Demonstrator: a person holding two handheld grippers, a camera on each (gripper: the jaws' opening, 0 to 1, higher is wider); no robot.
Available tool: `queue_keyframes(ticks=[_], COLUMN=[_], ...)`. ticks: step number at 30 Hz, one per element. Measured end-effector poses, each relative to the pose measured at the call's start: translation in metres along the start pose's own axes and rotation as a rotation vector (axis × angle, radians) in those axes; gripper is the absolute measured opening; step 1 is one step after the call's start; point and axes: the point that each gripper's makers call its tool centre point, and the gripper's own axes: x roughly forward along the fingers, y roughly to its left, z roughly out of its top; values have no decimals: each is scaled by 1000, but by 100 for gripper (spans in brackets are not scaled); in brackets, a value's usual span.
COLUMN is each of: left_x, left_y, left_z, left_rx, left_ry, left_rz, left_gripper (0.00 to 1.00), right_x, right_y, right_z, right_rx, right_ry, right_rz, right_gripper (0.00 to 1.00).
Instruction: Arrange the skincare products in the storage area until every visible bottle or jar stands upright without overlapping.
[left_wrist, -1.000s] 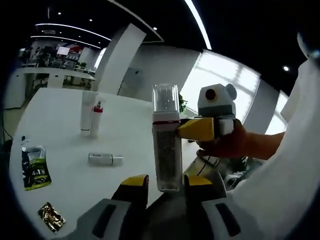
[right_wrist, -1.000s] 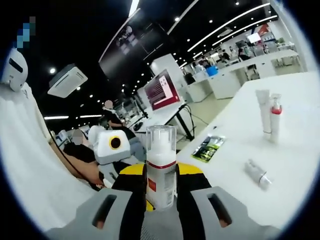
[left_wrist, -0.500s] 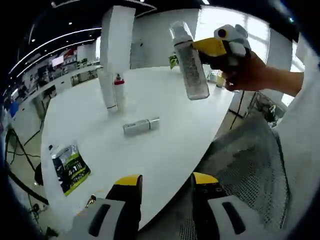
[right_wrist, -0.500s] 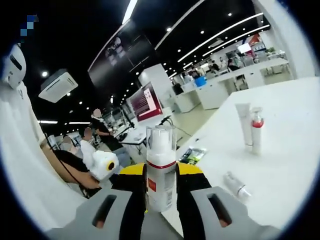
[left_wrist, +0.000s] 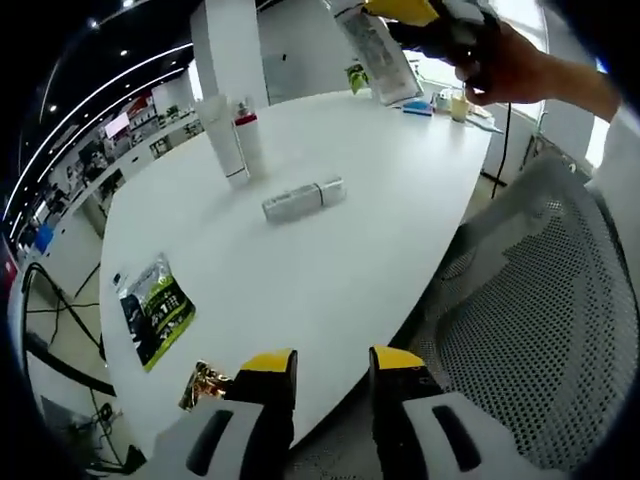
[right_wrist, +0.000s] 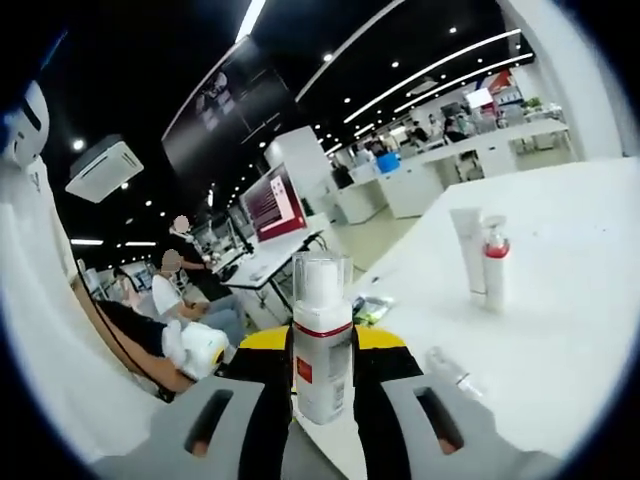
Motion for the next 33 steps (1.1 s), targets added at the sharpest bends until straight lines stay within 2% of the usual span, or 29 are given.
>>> queue_keyframes(ticks=[2,13,23,28,33], left_x=[2,4,5,6,8], left_y=[-1,-5,-6,-4,0], left_z=[-4,-12,-14,-16,-16], left_rx=[29,63,69,52,25], left_ry=[18,57,71,74,74], left_rz=[8,-9,-13,-5,8], left_gripper=[28,27,27,30,37], right_x=[1,7,22,38,53], right_y=[-4,-27,-68,-86,-105], right_z=[1,6,14,21,22], right_rx=[-1,-25,-36,-72,-96], right_ry=[-4,-17,-27,-25,-11], right_rz=[-14,-80,-170,-202,-231], right_gripper=[19,19,19,19,19])
